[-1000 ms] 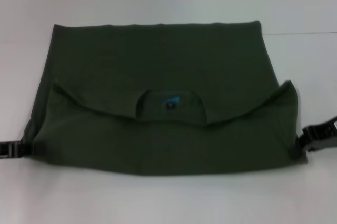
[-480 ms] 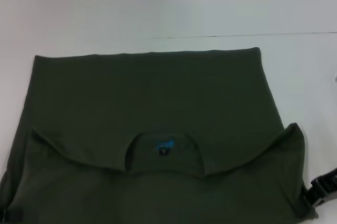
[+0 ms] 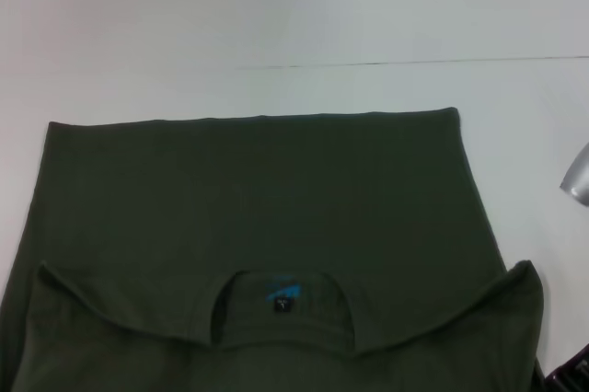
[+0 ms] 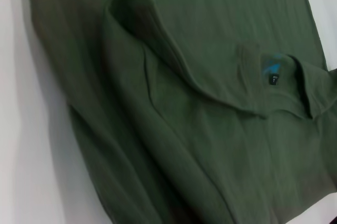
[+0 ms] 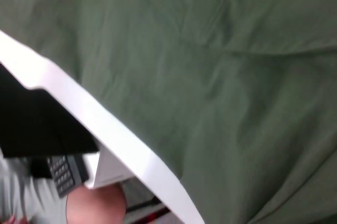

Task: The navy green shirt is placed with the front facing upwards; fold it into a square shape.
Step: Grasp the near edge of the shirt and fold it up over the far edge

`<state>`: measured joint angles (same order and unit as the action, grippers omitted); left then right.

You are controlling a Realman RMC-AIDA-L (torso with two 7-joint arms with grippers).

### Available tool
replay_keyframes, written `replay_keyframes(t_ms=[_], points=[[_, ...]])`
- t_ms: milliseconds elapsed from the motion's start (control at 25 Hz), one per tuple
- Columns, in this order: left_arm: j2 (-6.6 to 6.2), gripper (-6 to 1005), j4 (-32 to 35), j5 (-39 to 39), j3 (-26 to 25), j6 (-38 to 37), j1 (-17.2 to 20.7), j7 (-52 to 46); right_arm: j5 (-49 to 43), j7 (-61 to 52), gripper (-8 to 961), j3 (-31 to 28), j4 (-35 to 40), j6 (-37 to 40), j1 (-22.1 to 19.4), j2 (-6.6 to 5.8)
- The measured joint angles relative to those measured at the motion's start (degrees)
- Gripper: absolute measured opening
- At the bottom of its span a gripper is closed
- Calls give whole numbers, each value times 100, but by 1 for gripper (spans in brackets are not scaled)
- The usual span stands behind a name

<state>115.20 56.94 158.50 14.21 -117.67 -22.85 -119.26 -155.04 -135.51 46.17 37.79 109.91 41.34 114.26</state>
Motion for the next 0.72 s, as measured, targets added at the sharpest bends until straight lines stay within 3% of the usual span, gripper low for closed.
replay_keyframes(t_ms=[480, 600, 720], points=[[-31, 56, -52, -291, -122, -29, -87, 111, 103, 112, 36, -142, 39, -43, -20, 43], [-88, 56, -67, -581, -270, -29, -168, 94, 343, 186, 36, -418, 60, -27, -11, -33], [-176, 56, -119, -835, -569, -4, -275, 59, 734, 209, 35, -725, 59, -26, -8, -204]])
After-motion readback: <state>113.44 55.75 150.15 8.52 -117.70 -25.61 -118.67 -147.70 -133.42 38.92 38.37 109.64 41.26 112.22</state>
